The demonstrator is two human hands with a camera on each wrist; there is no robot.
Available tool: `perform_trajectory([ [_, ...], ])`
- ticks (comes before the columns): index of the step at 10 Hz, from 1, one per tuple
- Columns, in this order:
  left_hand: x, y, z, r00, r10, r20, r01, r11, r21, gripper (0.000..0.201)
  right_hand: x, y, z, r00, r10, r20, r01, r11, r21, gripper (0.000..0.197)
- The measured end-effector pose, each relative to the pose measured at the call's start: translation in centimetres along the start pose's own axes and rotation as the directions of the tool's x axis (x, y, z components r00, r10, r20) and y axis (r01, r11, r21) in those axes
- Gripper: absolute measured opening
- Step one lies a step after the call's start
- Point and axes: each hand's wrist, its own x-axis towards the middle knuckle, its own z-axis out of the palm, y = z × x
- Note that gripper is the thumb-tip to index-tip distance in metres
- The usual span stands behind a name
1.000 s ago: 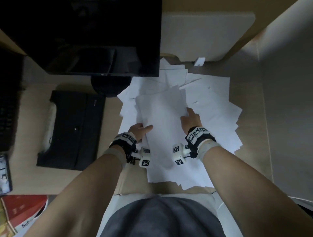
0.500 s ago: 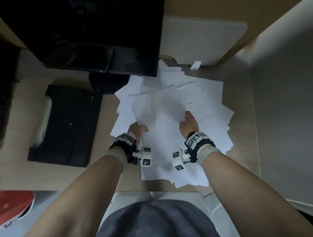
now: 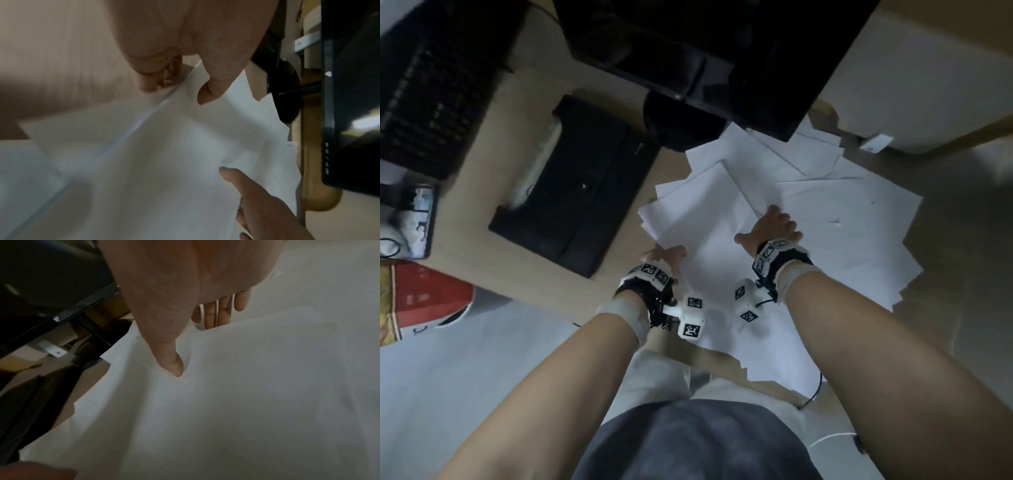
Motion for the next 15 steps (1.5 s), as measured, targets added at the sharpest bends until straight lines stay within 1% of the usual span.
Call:
perform_trajectory([
  [1, -0.1, 0.9, 1.1, 0.998, -0.007, -0.066, 0.016, 0.991, 0.135, 0.074, -0.8, 0.4, 0.5, 0.997, 0.035, 0.073, -0.038, 0.999, 0.036, 0.095],
  [2, -1.4, 2.0, 1.1, 0.995, 0.04, -0.093, -0.019, 0.974, 0.224, 0.066, -1.5, 0.7, 1.3, 0.992, 0.052, 0.115, -0.072, 0.981, 0.179, 0.088],
  [3, -0.9, 2.3, 0.6, 0.989, 0.108, -0.101, -0.075, 0.956, 0.284, 0.065, -2.3, 1.7, 1.5, 0.987, -0.002, 0.161, -0.069, 0.896, 0.438, 0.074],
  [4, -1.1, 2.8, 0.9, 0.984, 0.151, -0.093, -0.103, 0.915, 0.391, 0.071, -3.4, 3.3, 1.5, 0.99, -0.019, 0.138, -0.056, 0.854, 0.518, 0.048],
  [5, -1.3, 3.2, 2.0, 0.975, 0.223, -0.006, -0.196, 0.868, 0.456, 0.058, -4.3, 5.3, 2.2, 0.984, 0.013, 0.176, -0.113, 0.813, 0.571, 0.039],
  [6, -2.5, 3.8, 4.1, 0.946, 0.319, 0.067, -0.306, 0.799, 0.517, 0.046, -5.1, 8.0, 2.9, 0.97, 0.11, 0.216, -0.231, 0.69, 0.686, 0.03],
  [7, -4.1, 4.5, 7.3, 0.893, 0.407, 0.193, -0.44, 0.695, 0.568, 0.034, -6.2, 10.9, 3.7, 0.921, 0.213, 0.327, -0.39, 0.52, 0.76, 0.034],
  [8, -5.1, 4.6, 10.5, 0.832, 0.445, 0.333, -0.549, 0.565, 0.616, 0.034, -7.7, 13.3, 4.8, 0.868, 0.241, 0.433, -0.496, 0.413, 0.764, 0.041],
  [9, -5.8, 5.0, 13.3, 0.797, 0.443, 0.41, -0.595, 0.457, 0.661, 0.035, -9.3, 14.7, 5.6, 0.821, 0.215, 0.529, -0.571, 0.287, 0.769, 0.044],
  [10, -5.7, 6.1, 15.4, 0.773, 0.482, 0.412, -0.58, 0.274, 0.767, 0.043, -10.2, 15.1, 6.2, 0.814, 0.137, 0.565, -0.581, 0.203, 0.788, 0.049],
  [11, -5.1, 7.1, 16.2, 0.739, 0.515, 0.433, -0.509, 0.006, 0.861, 0.049, -10.0, 15.0, 6.7, 0.83, 0.159, 0.534, -0.553, 0.352, 0.755, 0.054],
  [12, -4.4, 7.6, 16.2, 0.764, 0.462, 0.45, -0.462, -0.095, 0.882, 0.058, -9.5, 14.9, 5.6, 0.807, 0.255, 0.533, -0.589, 0.297, 0.751, 0.051],
  [13, -3.9, 8.1, 15.6, 0.774, 0.458, 0.438, -0.453, -0.084, 0.888, 0.066, -8.7, 14.8, 4.5, 0.778, 0.309, 0.547, -0.621, 0.251, 0.742, 0.056],
  [14, -3.5, 8.3, 14.7, 0.811, 0.457, 0.365, -0.448, 0.084, 0.89, 0.077, -8.1, 14.5, 4.1, 0.774, 0.314, 0.551, -0.62, 0.197, 0.759, 0.046],
  [15, -2.9, 8.1, 13.3, 0.874, 0.369, 0.315, -0.422, 0.26, 0.868, 0.092, -7.5, 13.4, 3.3, 0.756, 0.35, 0.553, -0.617, 0.099, 0.781, 0.061],
])
